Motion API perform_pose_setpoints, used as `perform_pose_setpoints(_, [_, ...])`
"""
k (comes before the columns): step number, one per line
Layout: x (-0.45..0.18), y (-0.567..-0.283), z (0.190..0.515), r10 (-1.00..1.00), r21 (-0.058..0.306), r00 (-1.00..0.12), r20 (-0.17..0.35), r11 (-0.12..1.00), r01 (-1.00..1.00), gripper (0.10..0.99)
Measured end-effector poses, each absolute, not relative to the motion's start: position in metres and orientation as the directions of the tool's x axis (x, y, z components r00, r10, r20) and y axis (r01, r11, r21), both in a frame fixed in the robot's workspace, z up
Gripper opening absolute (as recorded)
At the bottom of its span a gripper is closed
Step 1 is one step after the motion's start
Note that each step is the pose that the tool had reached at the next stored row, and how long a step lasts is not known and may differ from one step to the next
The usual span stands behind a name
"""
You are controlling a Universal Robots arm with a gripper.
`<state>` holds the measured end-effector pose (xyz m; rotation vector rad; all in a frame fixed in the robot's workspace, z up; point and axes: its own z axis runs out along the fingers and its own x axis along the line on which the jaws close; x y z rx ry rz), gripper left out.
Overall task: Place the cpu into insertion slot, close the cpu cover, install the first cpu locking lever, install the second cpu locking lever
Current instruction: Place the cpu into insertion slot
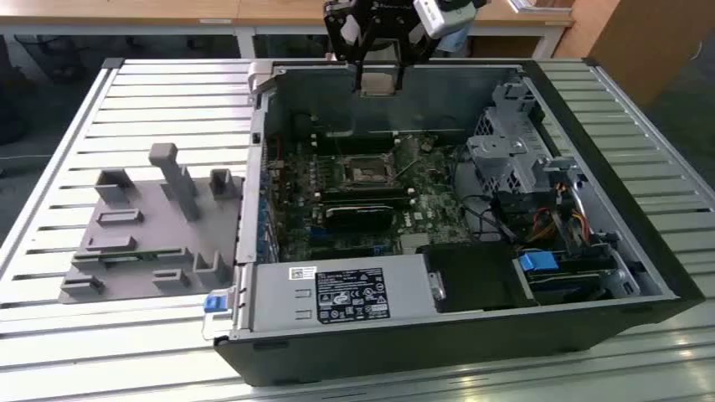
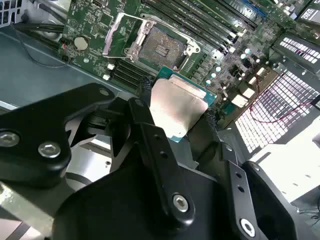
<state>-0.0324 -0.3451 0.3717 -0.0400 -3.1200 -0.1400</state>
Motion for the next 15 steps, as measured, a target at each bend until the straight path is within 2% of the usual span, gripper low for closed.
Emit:
perform_pose_setpoints(7, [-0.0324, -0.345, 0.3717, 0.031, 0.088, -0.999, 0.019, 0.996, 0.033, 0.541])
perform_pose_setpoints(15, [-0.0324, -0.345, 0.3711, 0.157, 0.086, -0.987, 0.019, 0.984, 0.158, 0.541])
